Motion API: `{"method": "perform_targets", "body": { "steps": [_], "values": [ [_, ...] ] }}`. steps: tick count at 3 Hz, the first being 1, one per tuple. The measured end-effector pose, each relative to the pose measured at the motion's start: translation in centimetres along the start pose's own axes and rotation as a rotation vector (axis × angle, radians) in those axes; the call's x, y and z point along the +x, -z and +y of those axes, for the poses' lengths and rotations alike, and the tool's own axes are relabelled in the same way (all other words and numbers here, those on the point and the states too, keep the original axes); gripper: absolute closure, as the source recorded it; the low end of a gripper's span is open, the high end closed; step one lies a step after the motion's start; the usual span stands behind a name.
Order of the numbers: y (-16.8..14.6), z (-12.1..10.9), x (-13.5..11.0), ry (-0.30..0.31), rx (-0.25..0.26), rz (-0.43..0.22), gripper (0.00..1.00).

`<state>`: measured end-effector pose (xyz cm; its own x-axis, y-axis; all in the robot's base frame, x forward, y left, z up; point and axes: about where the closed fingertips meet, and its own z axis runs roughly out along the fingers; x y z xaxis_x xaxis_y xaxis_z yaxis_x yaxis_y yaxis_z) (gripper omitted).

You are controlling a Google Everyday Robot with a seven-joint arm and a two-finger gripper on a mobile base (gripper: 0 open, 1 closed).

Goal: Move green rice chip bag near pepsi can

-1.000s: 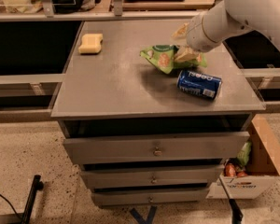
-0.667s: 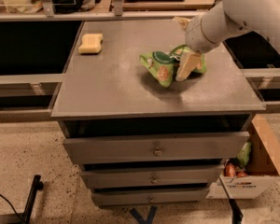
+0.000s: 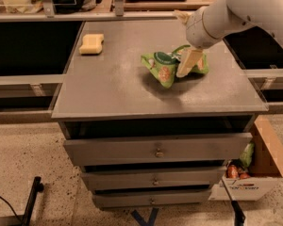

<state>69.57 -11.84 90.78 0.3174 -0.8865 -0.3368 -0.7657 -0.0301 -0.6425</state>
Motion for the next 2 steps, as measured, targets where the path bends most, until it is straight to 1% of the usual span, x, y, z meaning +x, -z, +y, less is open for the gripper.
{"method": "perform_targets", "body": {
  "steps": [1, 2],
  "values": [
    [1.3, -1.1, -1.1, 0.035, 0.019, 0.015, 0.00],
    [2.6, -1.5, -2.0, 0.061, 0.010, 0.062, 0.00]
  ]
}}
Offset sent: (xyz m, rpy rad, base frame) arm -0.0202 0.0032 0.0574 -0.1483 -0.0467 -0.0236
